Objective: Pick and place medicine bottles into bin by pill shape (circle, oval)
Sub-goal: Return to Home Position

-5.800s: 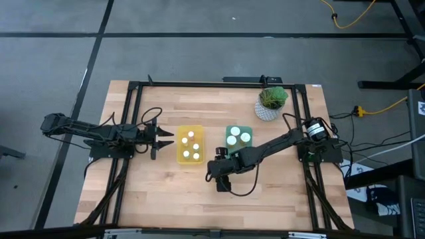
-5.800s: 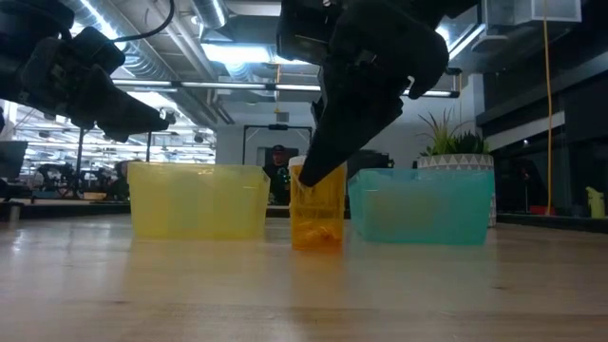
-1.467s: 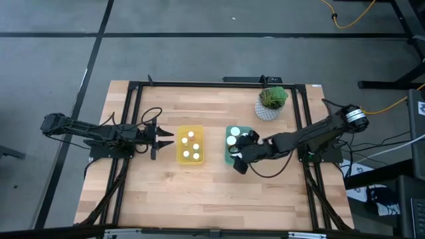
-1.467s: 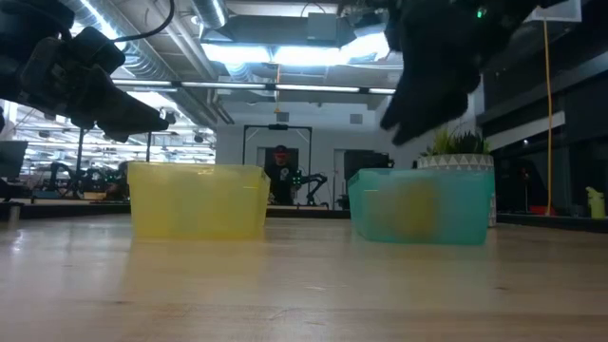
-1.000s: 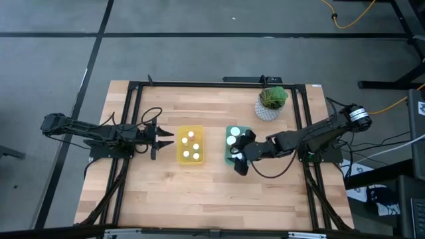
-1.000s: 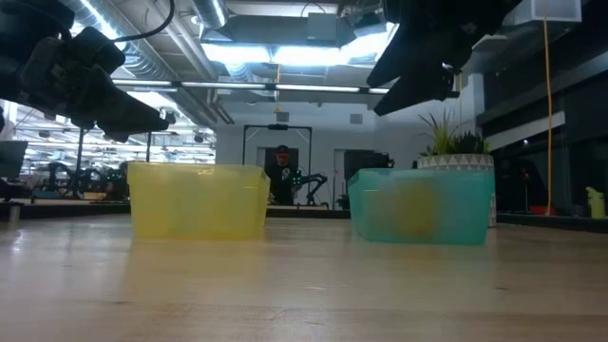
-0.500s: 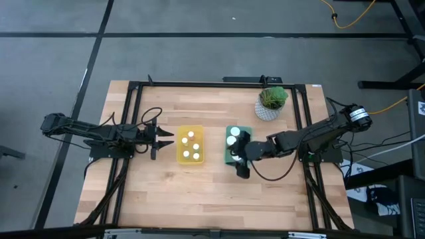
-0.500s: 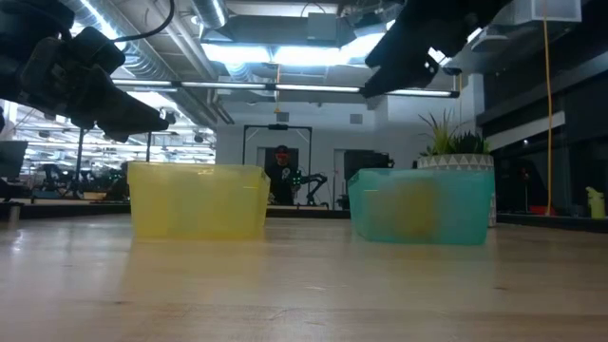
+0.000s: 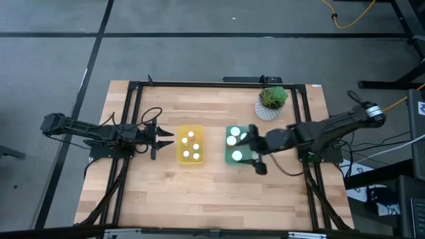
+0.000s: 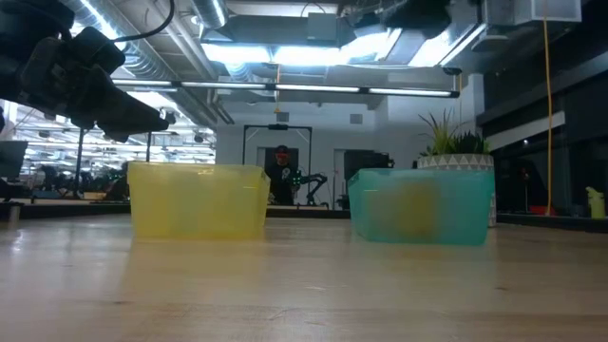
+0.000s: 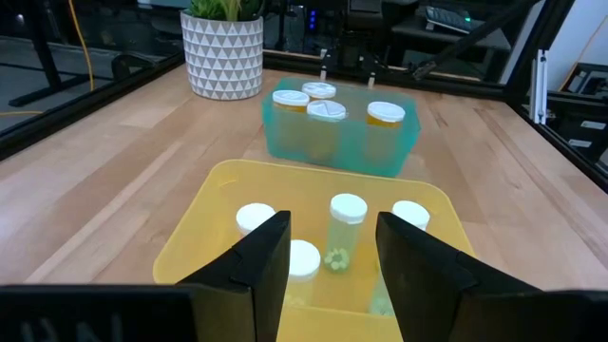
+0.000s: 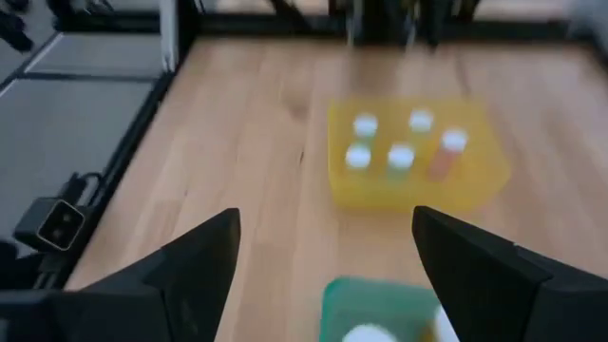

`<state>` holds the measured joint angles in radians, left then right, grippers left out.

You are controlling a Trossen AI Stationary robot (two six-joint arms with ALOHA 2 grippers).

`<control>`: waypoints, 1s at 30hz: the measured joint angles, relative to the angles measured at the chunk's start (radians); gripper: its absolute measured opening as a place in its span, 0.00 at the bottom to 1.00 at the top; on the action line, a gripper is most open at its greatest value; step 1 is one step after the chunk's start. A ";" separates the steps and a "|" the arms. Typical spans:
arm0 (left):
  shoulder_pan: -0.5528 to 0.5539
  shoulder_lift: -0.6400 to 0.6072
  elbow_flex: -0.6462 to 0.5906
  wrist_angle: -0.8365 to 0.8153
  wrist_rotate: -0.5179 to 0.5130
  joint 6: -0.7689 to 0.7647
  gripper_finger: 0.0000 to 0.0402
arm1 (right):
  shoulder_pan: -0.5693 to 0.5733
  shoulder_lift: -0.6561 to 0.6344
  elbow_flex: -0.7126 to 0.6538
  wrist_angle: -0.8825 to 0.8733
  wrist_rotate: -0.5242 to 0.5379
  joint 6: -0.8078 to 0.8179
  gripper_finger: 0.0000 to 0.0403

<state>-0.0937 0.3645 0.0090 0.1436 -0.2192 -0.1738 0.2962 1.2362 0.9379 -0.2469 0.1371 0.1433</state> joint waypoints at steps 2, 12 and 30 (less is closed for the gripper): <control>0.000 0.000 0.000 0.000 0.000 0.000 0.37 | 0.000 -0.062 -0.010 0.019 0.000 -0.030 0.78; 0.000 0.000 0.000 0.000 0.000 0.000 0.37 | 0.001 -0.343 -0.207 0.249 -0.141 -0.099 0.78; 0.000 0.000 0.000 0.000 0.000 0.000 0.37 | 0.001 -1.019 -0.723 0.455 -0.286 -0.073 0.78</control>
<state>-0.0937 0.3645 0.0090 0.1436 -0.2195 -0.1738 0.2970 0.2169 0.2146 0.2083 -0.1492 0.0707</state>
